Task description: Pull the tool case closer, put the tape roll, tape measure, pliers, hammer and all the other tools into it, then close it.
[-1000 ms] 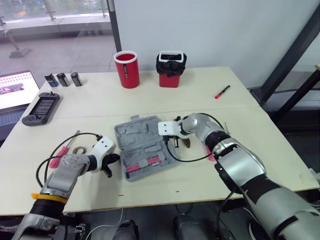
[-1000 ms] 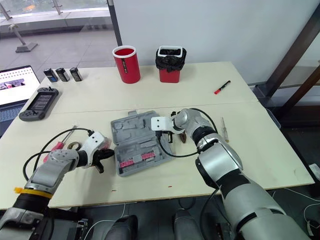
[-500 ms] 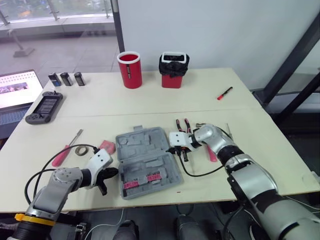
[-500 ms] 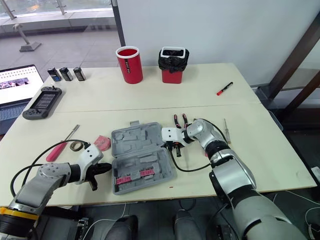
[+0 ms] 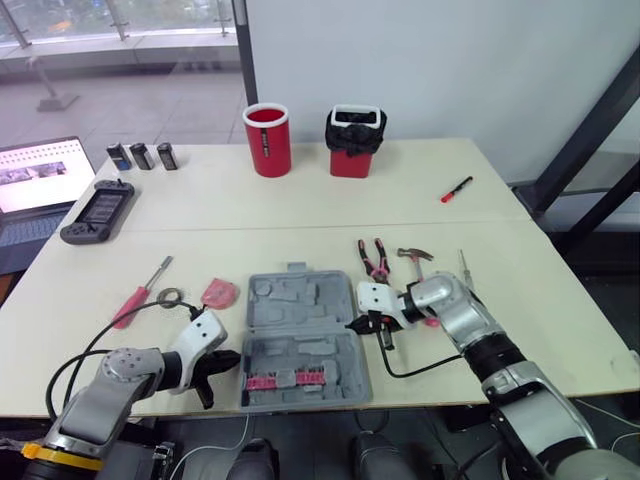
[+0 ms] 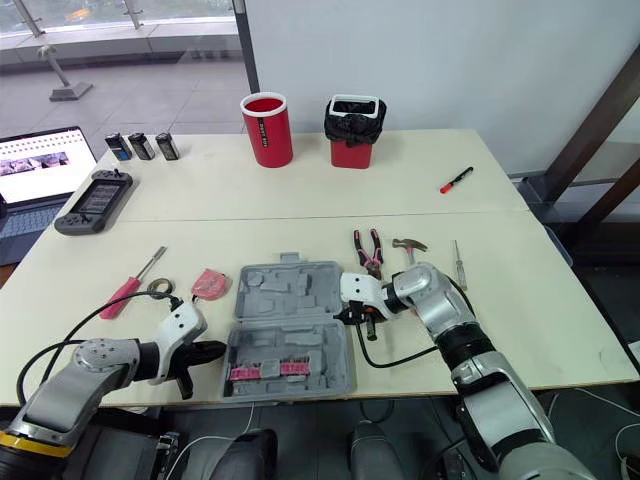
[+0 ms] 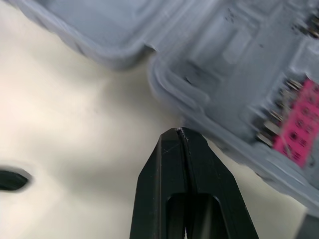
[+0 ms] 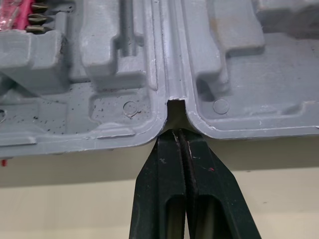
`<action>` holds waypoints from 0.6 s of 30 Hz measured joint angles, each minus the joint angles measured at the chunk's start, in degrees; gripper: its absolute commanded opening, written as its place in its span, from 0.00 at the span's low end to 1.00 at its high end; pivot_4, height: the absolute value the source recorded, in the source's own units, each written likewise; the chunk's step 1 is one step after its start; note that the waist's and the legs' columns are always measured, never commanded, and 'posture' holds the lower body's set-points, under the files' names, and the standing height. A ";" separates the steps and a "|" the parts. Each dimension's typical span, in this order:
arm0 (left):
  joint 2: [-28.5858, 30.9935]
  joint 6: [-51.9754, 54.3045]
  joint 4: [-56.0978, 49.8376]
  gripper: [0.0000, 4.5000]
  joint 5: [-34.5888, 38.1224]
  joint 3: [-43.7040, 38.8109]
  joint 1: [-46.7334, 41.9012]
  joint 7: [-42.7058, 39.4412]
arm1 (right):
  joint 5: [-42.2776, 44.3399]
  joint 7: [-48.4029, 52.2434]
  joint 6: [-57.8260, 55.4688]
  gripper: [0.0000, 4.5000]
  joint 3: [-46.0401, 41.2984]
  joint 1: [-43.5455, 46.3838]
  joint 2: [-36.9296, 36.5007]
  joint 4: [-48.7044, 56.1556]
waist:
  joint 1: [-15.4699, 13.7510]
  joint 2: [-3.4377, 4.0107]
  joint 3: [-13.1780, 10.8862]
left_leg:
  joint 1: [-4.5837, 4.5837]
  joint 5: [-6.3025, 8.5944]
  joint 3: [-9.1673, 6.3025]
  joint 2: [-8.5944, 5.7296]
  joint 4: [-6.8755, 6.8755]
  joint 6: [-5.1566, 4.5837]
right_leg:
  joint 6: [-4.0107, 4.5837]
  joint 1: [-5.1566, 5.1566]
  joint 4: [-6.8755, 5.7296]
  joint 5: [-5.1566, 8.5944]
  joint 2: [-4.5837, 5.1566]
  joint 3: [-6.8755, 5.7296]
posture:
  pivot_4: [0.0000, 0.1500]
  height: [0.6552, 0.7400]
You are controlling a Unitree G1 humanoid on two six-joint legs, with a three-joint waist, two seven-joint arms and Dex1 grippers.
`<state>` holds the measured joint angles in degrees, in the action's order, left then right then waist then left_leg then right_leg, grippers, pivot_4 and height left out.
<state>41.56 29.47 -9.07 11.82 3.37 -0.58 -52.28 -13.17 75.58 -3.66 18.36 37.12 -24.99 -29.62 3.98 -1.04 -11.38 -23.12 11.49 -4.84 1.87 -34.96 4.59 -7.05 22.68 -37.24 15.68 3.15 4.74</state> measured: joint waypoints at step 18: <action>1.76 -4.76 7.81 0.00 1.25 -3.78 -5.03 -2.46 | 0.52 -3.55 3.51 0.02 2.09 2.77 -2.86 -3.87 | -0.23 -0.01 0.00 | -0.08 0.00 0.06 -0.04 -0.06 0.00 | 0.02 -0.02 0.14 0.00 0.08 -0.01 | 1.00 1.00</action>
<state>43.32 24.71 -1.25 13.07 -0.41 -5.61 -54.75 -12.65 72.03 -0.15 20.45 39.89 -27.85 -33.48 3.75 -1.05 -11.39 -23.20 11.48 -4.78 1.83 -35.02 4.60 -7.03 22.66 -37.09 15.68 3.23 4.74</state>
